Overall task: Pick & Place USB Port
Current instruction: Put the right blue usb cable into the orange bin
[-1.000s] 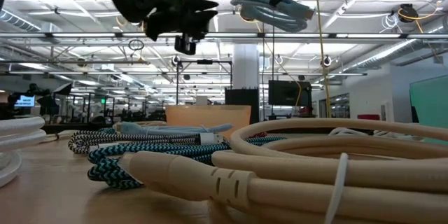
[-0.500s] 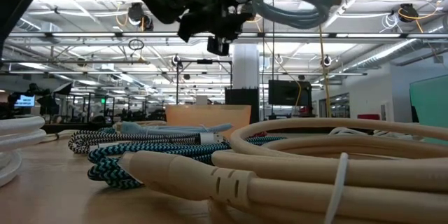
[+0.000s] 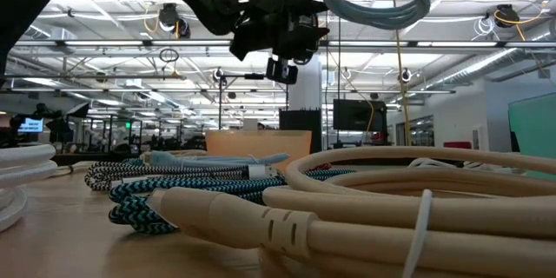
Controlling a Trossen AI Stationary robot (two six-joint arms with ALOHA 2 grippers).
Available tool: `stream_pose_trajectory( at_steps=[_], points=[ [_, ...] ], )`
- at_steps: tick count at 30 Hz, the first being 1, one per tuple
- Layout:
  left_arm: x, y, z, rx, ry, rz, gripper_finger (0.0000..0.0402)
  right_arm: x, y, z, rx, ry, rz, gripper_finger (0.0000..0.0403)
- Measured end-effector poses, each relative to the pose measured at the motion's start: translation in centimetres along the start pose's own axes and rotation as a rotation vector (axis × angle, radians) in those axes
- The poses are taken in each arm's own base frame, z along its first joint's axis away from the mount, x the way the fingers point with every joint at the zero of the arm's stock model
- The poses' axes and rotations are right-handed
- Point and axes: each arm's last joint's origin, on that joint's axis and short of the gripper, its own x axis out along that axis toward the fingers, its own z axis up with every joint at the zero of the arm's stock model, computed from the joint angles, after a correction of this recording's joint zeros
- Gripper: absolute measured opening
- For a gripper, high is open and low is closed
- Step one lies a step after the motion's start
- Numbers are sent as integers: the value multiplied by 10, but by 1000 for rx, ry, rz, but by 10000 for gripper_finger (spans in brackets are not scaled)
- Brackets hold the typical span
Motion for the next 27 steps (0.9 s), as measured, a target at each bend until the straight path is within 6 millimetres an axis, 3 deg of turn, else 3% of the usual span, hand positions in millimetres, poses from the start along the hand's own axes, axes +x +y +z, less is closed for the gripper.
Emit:
stream_pose_trajectory(
  at_steps=[7, 13, 22, 27],
  points=[
    [-3, -2, 2, -13, -10, -12, 163, 0, 1, 0, 18, -11, -6, 33],
    [-10, -20, 9, 8, -29, -94, 164, 0, 3, 0, 17, -27, -30, 33],
    [17, -26, -2, -3, 40, -95, 164, -1, 2, 3, 18, -63, -40, 33],
    [20, -25, -3, -6, 44, -89, 164, 0, 0, 4, 22, -68, -60, 33]
  ],
)
